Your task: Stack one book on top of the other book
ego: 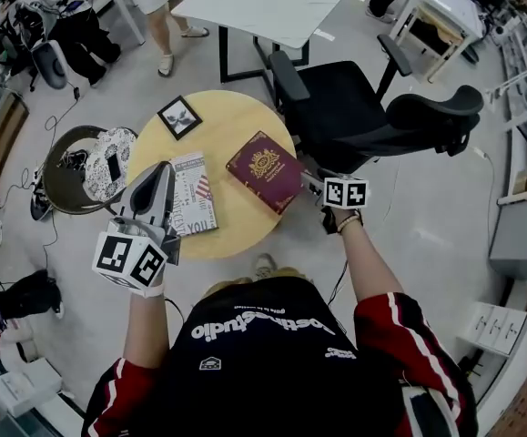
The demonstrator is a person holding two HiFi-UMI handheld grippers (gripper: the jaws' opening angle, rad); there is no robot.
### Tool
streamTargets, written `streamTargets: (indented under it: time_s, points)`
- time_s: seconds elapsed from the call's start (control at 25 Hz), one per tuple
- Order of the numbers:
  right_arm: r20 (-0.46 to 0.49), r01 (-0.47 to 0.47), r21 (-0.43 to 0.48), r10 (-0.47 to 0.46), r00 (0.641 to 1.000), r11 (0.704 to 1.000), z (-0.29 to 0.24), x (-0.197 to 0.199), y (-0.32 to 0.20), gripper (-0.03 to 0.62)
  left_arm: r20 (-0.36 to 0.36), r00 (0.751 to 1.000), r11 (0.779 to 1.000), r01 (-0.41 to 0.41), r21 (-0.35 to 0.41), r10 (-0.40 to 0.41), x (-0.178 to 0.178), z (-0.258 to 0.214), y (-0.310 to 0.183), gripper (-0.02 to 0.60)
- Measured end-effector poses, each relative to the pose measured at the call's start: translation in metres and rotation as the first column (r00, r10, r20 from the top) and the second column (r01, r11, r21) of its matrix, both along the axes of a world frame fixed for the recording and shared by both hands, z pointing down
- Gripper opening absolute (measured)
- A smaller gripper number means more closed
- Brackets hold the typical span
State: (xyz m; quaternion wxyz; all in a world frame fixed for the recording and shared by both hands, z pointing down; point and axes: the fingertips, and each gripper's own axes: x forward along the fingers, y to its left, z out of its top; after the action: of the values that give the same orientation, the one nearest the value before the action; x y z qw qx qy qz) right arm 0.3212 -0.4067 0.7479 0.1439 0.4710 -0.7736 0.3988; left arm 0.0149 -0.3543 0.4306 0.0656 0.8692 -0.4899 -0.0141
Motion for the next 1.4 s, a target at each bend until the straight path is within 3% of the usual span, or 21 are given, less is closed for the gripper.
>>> streamTargets:
  time_s: [0.24,0.48,0.92,1.4]
  points:
    - [0.127,0.008,-0.09,0.003,0.992,0.996,0.036,-0.002,-0.012,0.313,0.002,1.0,0.999,0.03,-0.037,-0.03,-0.006,0.012,-0.003,0.015]
    - [0.178,0.072,-0.156,-0.044,0.983,0.985,0.064,-0.01,-0.019,0.345,0.017,0.999,0.998,0.038,-0.057,-0.037,-0.012,0.02,-0.005,0.015]
    - [0.317,0.089,-0.224,-0.014,0.948,0.971,0.074,-0.023,-0.016,0.353,0.03,0.998,0.996,0.051,-0.068,-0.049,-0.015,0.016,-0.01,0.015]
    - [0.313,0.109,-0.194,-0.043,0.949,0.975,0.049,-0.022,-0.007,0.291,0.011,0.999,0.997,0.053,-0.057,-0.053,-0.02,0.014,-0.003,0.015]
